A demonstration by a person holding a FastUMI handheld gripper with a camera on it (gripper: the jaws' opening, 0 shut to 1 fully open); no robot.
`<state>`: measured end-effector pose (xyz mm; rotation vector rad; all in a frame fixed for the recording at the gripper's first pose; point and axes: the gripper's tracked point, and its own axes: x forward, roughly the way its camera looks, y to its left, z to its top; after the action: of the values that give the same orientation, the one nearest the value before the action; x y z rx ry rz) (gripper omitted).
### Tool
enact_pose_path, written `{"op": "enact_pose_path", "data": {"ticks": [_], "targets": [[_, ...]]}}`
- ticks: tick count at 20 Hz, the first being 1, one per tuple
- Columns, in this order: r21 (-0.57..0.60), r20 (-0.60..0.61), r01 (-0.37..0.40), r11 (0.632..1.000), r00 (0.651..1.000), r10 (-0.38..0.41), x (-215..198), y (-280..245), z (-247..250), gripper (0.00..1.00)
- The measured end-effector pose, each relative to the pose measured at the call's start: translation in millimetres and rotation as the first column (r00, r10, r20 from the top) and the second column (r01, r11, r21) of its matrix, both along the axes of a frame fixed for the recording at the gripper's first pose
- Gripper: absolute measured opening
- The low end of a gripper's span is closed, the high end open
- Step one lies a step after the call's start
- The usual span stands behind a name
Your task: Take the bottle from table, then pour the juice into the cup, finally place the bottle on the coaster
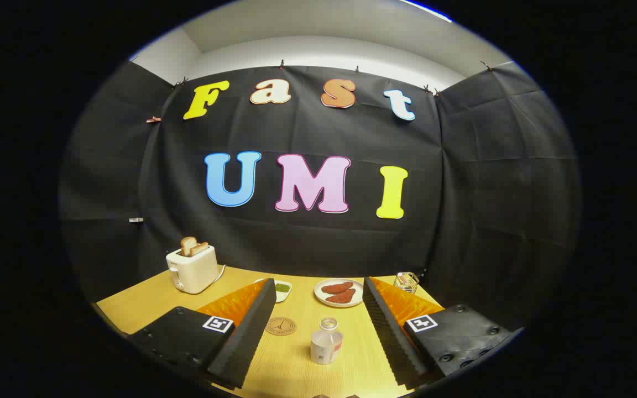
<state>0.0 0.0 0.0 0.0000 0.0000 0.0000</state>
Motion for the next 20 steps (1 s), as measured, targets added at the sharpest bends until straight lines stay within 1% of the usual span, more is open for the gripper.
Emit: {"op": "enact_pose_path", "data": {"ticks": [5,20], "targets": [[0.003,-0.021,-0.002,1.000,1.000,0.002,4,-2,-10,0.97],[0.018,-0.071,-0.044,0.999,0.996,0.045,13,2,-34,0.97]]}}
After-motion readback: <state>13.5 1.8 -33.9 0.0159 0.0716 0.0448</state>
